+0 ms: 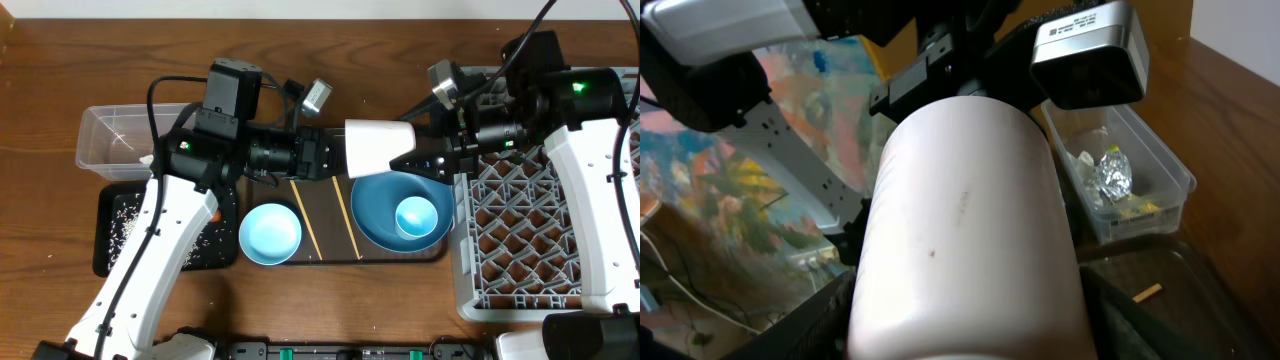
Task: Sort waste into correct bins and load items into the dishwasher rack
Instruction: 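Release the cup from the left gripper and pull the right gripper back, then lower the pink cup into the dish rack with the right gripper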
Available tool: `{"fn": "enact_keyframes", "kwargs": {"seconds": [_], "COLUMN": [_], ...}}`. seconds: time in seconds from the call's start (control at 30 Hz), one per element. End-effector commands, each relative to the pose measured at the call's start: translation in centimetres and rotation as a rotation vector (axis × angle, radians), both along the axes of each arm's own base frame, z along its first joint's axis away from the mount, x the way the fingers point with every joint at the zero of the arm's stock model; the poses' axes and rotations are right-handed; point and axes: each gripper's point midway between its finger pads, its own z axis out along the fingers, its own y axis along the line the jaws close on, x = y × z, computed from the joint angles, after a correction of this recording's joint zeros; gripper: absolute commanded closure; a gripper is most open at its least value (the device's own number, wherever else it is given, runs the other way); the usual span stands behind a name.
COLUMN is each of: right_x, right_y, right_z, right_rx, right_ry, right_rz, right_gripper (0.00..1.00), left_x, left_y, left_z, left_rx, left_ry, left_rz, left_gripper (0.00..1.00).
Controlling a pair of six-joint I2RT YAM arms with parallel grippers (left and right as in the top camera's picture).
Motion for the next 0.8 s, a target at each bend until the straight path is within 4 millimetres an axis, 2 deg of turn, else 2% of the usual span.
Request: {"fn": "enact_keyframes", "kwargs": {"seconds": [0.0,0.2,0.3,0.47,0.6,0.73,0.77], "right_x": [0.6,1.5,1.9,3.1,5.9,8.9,9.5], "right_y": [-0.8,-1.9,-2.4,-3.9,-6.8,-11.7,-13.7], "right_z": [0.4,-0.5,-0.7,-1.6,-4.1,-7.4,-8.4], "right_rx": [0.011,-0.045,-0.063,-0.119,-0.262,-0.459,-0.519], "right_ry": [0.024,0.054,0.070,0.157,0.343,0.505,0.557], "right_rz": [-0.038,-0.093,-0.118,-0.207,-0.433,-0.781,-0.908], "right_gripper": [0.61,0.66,0.72,0.77,0.78,0.82,0.82], "left_x": [1.4,2.9,3.9,5.8,6.3,6.4,6.4], "left_y": [0.6,1.8,2.7,4.8,5.8,5.9,5.9], "left_z": [-1.3,-1.9,-2.1,-3.3,-4.1,-4.2,-4.2], "left_rx": [0.068,0.111,0.129,0.207,0.258,0.265,0.265], "left_ry": [-0.029,-0.016,-0.024,-0.034,-0.026,-0.028,-0.028], "left_rz": [0.064,0.149,0.194,0.302,0.350,0.357,0.356], "left_gripper": [0.71,0.69,0.69,0.54,0.46,0.35,0.32]}}
